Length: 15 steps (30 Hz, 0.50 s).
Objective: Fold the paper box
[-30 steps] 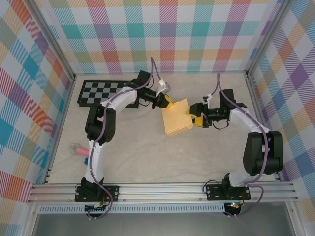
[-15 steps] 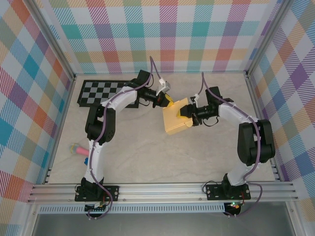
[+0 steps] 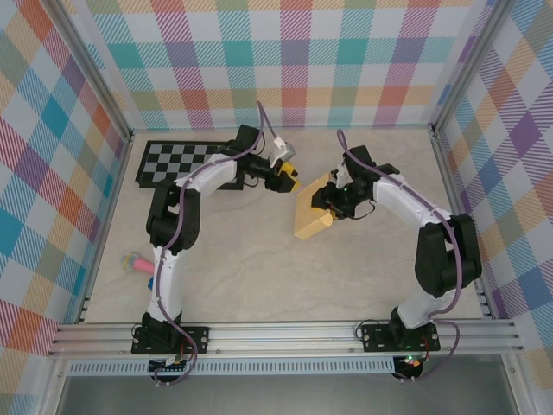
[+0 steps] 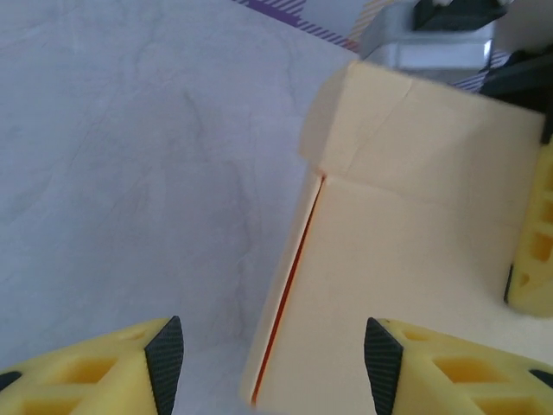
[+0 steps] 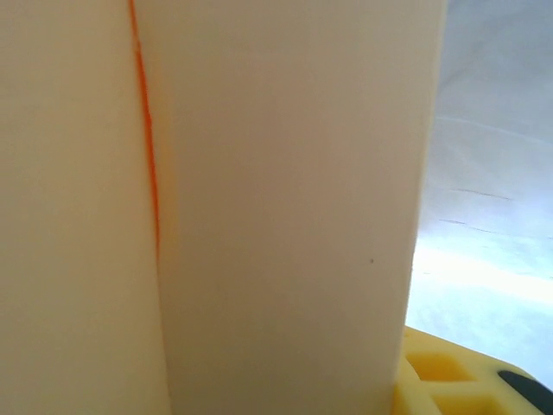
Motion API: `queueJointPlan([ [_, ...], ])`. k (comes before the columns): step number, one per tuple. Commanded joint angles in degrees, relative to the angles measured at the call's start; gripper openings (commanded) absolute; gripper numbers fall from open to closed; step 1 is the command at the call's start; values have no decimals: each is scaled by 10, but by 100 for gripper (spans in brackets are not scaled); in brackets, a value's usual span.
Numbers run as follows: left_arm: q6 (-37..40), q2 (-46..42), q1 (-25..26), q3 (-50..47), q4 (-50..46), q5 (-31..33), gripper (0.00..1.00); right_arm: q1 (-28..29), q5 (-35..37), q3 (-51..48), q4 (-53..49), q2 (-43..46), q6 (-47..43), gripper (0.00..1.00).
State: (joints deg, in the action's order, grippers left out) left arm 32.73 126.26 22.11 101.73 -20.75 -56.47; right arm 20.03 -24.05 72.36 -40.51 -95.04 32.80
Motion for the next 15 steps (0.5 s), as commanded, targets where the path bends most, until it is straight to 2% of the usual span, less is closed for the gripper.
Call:
queueJointPlan([
  [1,-65,-66,-26,-44,71,53,59,37,201,36,-94,16,120,41],
  [3,-102,-104,-27,-105,134,100,59,80,273,62,-146,3,202,42],
  [4,-124,-126,-27,-145,179,111,59,104,287,66,-147,3,235,43],
  [7,-201,-176,-26,-255,306,126,60,153,335,53,-146,9,362,44],
  [9,-233,-198,-19,-321,380,134,60,171,368,65,-175,-4,437,49],
  [12,-233,-222,-6,-397,441,157,60,184,381,87,-189,-42,485,49],
  [15,-225,-232,-2,-433,465,164,59,189,382,94,-187,-69,516,50],
])
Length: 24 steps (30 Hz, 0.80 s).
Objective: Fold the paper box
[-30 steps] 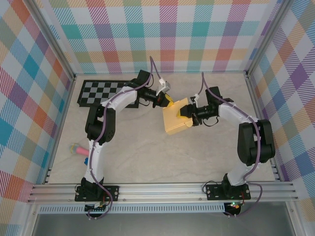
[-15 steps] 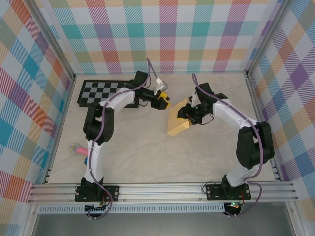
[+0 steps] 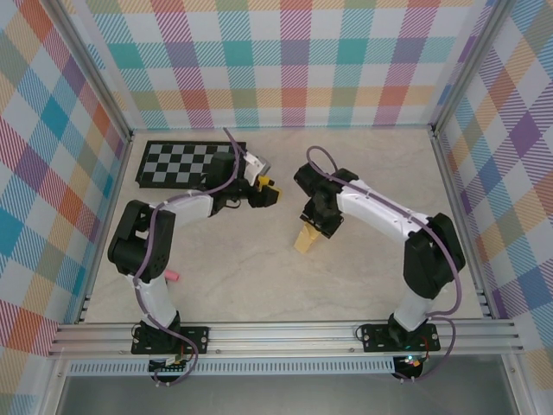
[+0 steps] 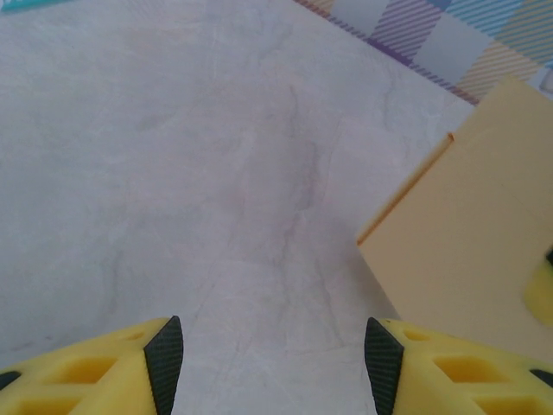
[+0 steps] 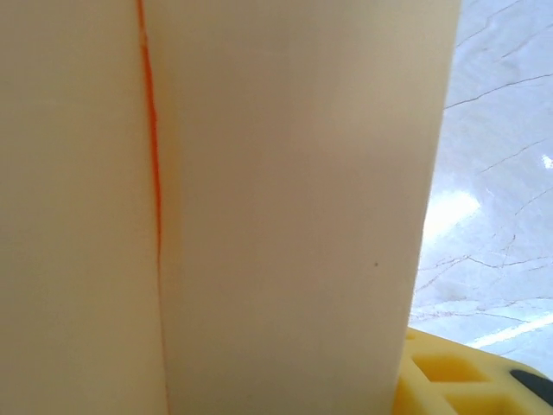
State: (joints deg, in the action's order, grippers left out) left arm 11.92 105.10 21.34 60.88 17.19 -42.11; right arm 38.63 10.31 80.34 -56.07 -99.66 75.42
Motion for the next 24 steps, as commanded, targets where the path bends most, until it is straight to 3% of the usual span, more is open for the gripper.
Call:
queueJointPlan([
  [1,-16,-25,7,-36,95,22,59,4,38,15,-27,-28,97,50],
  [6,-20,-58,24,-95,137,4,60,7,41,16,-11,-40,116,55],
  [15,1,-85,63,-145,127,-1,60,5,29,-15,13,-6,137,69],
  [17,8,-91,72,-145,111,-4,60,4,38,-21,16,13,142,68],
  [21,-2,-96,95,-152,108,-20,62,-5,38,-42,42,23,144,53],
  [24,-3,-99,114,-161,107,-18,67,-9,15,-49,59,11,151,52],
])
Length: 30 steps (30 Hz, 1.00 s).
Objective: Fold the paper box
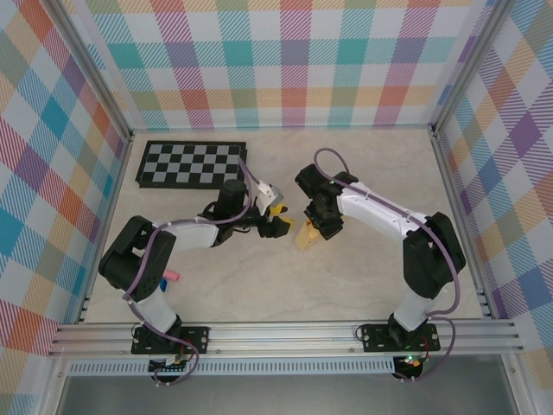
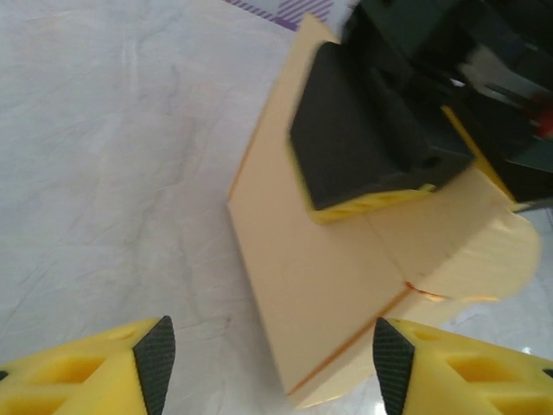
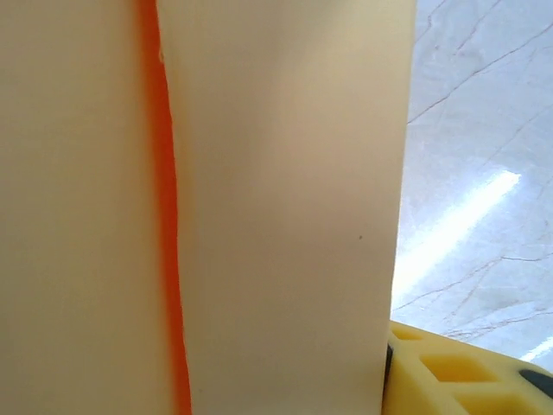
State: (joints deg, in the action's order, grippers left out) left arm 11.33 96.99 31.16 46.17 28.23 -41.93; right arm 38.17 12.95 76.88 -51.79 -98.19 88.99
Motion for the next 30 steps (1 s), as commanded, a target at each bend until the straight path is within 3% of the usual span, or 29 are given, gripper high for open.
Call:
queueJointPlan([
  [1,4,-18,20,-19,-4,-23,68,-5,-20,-18,22,-8,19,51],
  [4,20,-12,31,-35,5,-11,75,-6,-32,-23,38,-16,26,51],
  [6,13,1,32,-38,23,-14,100,-8,-33,-18,37,-23,28,50],
  [12,26,41,51,-30,67,37,100,-21,-71,-7,50,-41,40,47],
  [21,34,118,80,28,152,64,100,-21,-121,3,64,-61,64,47],
  [24,30,136,80,49,169,63,88,-21,-128,10,62,-68,68,48],
  [27,31,138,78,60,157,47,60,-22,-129,7,61,-64,74,51],
  [28,33,136,77,58,153,42,55,-22,-125,4,60,-61,73,52],
  [30,32,138,77,50,160,39,54,-26,-120,-3,60,-53,69,55],
])
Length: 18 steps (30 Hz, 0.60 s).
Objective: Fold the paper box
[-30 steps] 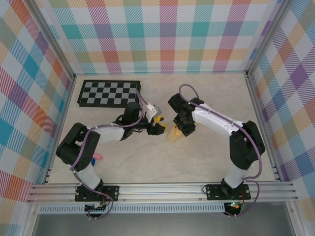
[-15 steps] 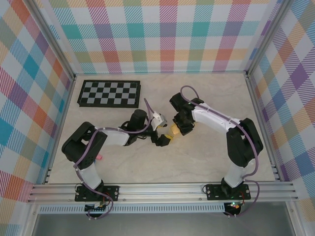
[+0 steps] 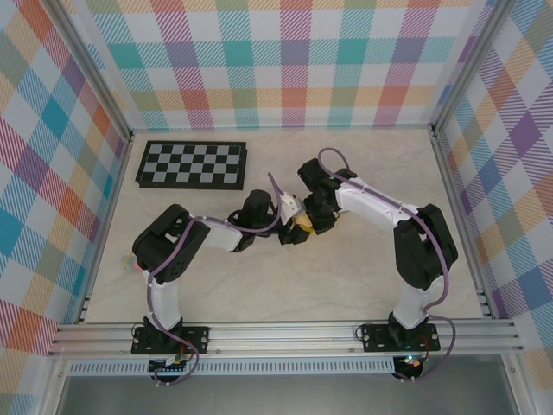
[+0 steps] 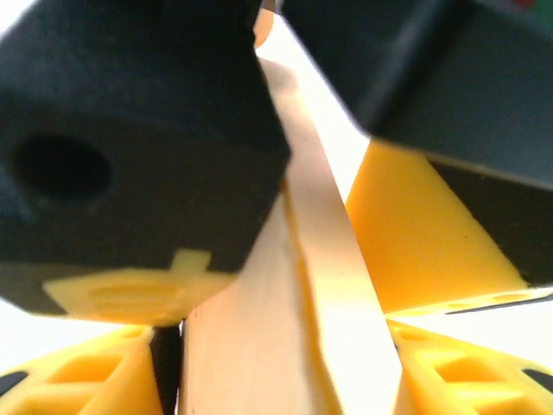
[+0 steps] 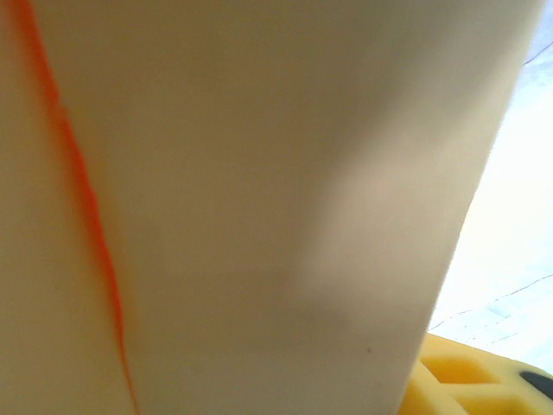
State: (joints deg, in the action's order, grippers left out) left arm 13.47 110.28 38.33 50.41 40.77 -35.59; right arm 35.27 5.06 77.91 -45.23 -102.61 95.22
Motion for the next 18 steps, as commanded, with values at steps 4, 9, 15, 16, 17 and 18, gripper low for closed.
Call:
queueJointPlan([
  [4,13,2,2,9,25,-32,54,-18,-53,-44,11,19,-15,62],
  [9,27,1,-6,22,-11,-59,53,-54,-57,-80,7,95,-92,72],
  [15,67,-5,-18,42,-83,-99,53,-151,-38,-152,0,247,-299,78],
  [16,75,-6,-21,45,-90,-106,53,-174,-59,-168,26,269,-368,78],
  [17,86,-7,-25,50,-105,-110,53,-190,-77,-177,44,282,-428,78],
  [18,103,-8,-28,59,-134,-117,53,-205,-94,-182,53,288,-496,84],
])
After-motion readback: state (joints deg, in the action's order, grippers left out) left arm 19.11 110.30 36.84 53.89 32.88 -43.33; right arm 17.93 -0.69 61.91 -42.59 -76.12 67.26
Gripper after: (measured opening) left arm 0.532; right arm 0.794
